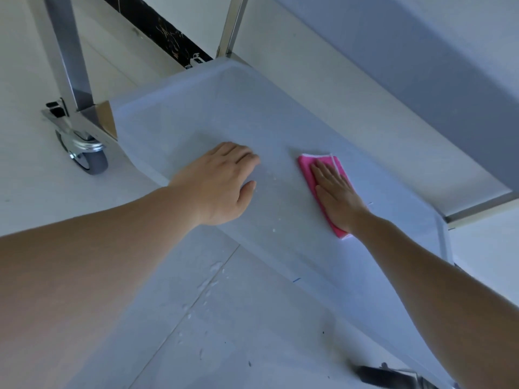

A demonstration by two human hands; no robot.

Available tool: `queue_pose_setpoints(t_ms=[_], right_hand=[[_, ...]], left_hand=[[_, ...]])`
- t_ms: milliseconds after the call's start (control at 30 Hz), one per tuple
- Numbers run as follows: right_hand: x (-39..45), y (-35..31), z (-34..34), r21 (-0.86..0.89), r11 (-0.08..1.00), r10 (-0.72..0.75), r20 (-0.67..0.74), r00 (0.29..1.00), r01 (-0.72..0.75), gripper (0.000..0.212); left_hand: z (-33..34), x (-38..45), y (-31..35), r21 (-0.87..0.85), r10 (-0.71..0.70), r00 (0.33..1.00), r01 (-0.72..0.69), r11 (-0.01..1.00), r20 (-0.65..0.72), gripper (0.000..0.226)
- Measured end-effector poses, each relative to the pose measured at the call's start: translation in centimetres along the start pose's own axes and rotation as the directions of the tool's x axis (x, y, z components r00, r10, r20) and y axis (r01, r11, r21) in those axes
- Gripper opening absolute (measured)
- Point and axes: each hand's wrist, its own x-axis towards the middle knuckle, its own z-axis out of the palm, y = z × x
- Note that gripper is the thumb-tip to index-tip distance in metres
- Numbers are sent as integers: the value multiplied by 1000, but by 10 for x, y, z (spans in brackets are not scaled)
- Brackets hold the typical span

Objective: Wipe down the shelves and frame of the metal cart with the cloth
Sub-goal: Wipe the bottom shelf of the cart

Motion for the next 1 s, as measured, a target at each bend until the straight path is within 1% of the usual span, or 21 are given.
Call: queue_pose_setpoints(t_ms=[100, 233, 400, 533, 667, 700, 767, 833, 900, 1000], right_hand=[[-28, -36, -3, 16, 996, -86, 28, 996, 86, 52], [-62, -80, -4, 30, 991, -136, 88, 987, 134, 50], [-86, -108, -2, 35, 995, -95, 137, 986, 91, 51], [-86, -111, -5, 48, 996, -79, 127, 989, 73, 51], [-86, -109, -1, 62, 995, -91, 103, 991, 85, 50], [-87, -109, -1, 64, 994, -90, 100, 991, 84, 50], [-86, -108, 0, 71, 993, -98, 93, 991, 92, 50], [-86, -108, -1, 75, 993, -102, 95, 990, 96, 50], [-83, -106, -3, 79, 991, -115, 109, 987, 107, 50], [-70, -101, -5, 64, 987, -153, 97, 984, 147, 51]], left_hand=[[0, 1, 0, -8, 0, 1000, 0, 1000, -4, 39], [0, 1, -2, -37, -5, 1000, 5, 999, -22, 37], [-2, 0, -2, -87, 29, 999, -31, 996, -28, 36], [-2, 1, -3, -122, 42, 999, -44, 992, -20, 36], [-10, 3, -7, -212, 113, 992, -124, 969, -62, 29], [-16, 7, -13, -198, 148, 987, -159, 967, -70, 29], [-29, 14, -35, -88, 176, 981, -183, 979, -86, 29], [-35, 18, -58, -4, 117, 987, -118, 993, -113, 27], [-30, 16, -73, 22, 46, 990, -43, 999, -130, 25], [-18, 13, -75, -3, 47, 993, -48, 999, -104, 33]])
